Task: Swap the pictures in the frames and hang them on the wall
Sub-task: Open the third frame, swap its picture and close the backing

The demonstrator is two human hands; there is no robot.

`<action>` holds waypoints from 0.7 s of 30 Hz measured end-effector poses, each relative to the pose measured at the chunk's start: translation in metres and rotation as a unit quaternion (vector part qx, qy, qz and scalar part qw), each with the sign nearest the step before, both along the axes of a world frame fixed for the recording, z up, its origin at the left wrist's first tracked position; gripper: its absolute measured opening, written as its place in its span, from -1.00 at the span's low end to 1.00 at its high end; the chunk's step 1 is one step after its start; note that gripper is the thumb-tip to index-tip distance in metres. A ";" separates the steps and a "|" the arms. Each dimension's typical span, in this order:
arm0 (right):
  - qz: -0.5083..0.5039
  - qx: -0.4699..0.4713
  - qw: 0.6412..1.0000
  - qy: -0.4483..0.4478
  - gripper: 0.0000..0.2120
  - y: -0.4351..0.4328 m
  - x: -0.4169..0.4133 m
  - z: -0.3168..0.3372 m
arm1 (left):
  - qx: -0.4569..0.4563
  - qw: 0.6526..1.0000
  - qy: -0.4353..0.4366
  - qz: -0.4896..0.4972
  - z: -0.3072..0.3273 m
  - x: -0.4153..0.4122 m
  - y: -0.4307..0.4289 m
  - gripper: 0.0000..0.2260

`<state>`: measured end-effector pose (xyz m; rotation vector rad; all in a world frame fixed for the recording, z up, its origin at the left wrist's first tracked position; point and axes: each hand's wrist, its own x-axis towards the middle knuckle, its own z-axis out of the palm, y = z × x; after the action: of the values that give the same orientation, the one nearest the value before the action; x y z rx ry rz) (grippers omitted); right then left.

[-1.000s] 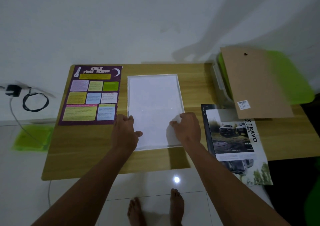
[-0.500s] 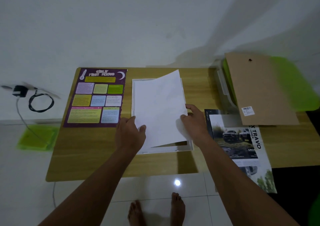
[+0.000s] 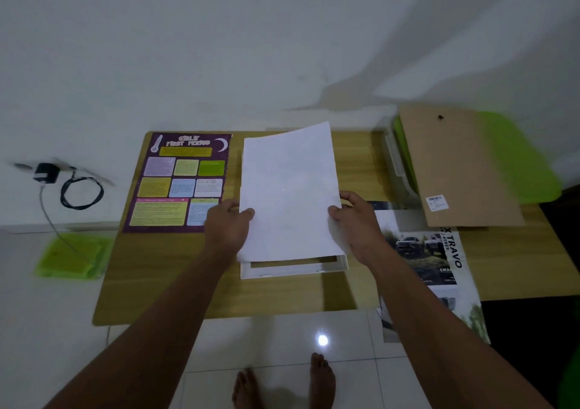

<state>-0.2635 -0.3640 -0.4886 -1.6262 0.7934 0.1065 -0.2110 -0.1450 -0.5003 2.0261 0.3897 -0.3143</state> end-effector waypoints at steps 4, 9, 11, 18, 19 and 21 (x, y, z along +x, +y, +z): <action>0.003 -0.118 0.993 -0.030 -0.61 0.010 0.012 0.023 | 0.074 0.982 -0.172 -0.030 0.038 -0.007 -0.003 -0.75; 0.064 -0.116 0.986 -0.099 -0.44 0.038 0.039 0.091 | 0.092 0.931 -0.329 -0.126 0.089 -0.036 -0.025 -0.76; 0.078 -0.118 0.985 -0.094 -0.45 0.042 0.043 0.104 | 0.109 0.916 -0.351 -0.164 0.095 -0.044 -0.029 -0.75; 0.008 -0.109 0.988 -0.111 -0.75 0.018 0.008 0.125 | -0.002 0.957 -0.251 -0.144 0.099 -0.053 -0.031 -0.66; -0.001 -0.064 0.992 -0.111 -0.73 0.012 0.002 0.124 | -0.024 0.967 -0.228 -0.115 0.097 -0.047 -0.030 -0.69; -0.027 0.012 0.993 -0.112 -0.76 0.002 -0.011 0.125 | -0.038 0.985 -0.139 -0.090 0.093 -0.032 -0.027 -0.65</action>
<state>-0.2742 -0.3622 -0.3639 -1.5604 0.6584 -0.1032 -0.2431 -0.1717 -0.4074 1.9980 0.0204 -0.1490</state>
